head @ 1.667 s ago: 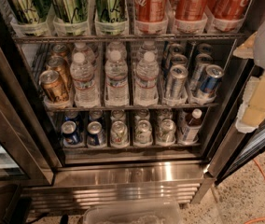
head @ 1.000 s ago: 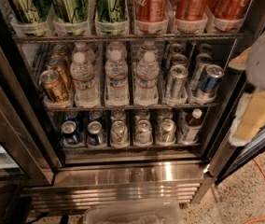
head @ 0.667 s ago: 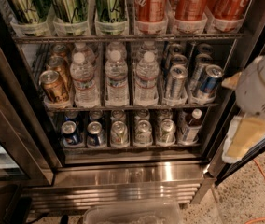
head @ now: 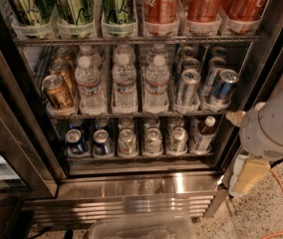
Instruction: Pick blue plastic bottle from bottom shelf of fridge
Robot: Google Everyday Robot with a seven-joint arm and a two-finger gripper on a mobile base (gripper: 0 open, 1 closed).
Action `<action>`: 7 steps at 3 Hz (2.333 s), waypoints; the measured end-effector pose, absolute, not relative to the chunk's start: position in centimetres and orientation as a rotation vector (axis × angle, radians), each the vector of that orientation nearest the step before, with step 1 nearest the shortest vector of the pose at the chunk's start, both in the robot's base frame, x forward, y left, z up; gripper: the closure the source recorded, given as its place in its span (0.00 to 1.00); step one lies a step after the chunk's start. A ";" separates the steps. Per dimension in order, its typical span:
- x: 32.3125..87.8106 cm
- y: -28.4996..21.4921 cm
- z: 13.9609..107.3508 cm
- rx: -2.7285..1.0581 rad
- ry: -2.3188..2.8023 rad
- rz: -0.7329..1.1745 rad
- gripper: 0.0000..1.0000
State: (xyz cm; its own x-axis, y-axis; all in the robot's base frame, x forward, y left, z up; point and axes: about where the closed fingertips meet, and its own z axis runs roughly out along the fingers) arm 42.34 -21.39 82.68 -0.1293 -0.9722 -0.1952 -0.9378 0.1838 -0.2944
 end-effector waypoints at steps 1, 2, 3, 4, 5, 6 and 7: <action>42.3 -21.4 82.5 -1.807 2.126 -0.144 0.00; 42.3 -21.7 82.2 -1.793 2.143 -0.155 0.00; 41.8 -22.9 78.9 -1.761 2.179 -0.159 0.00; 41.2 -24.6 74.1 -1.721 2.218 -0.149 0.00; 40.4 -25.5 67.7 -1.704 2.234 -0.127 0.00; 40.4 -25.5 67.7 -1.704 2.234 -0.126 0.00; 41.0 -25.3 66.3 -1.638 2.224 -0.064 0.00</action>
Offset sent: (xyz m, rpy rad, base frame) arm 0.0010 -0.0090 -0.0102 -0.0129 0.0007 -0.0382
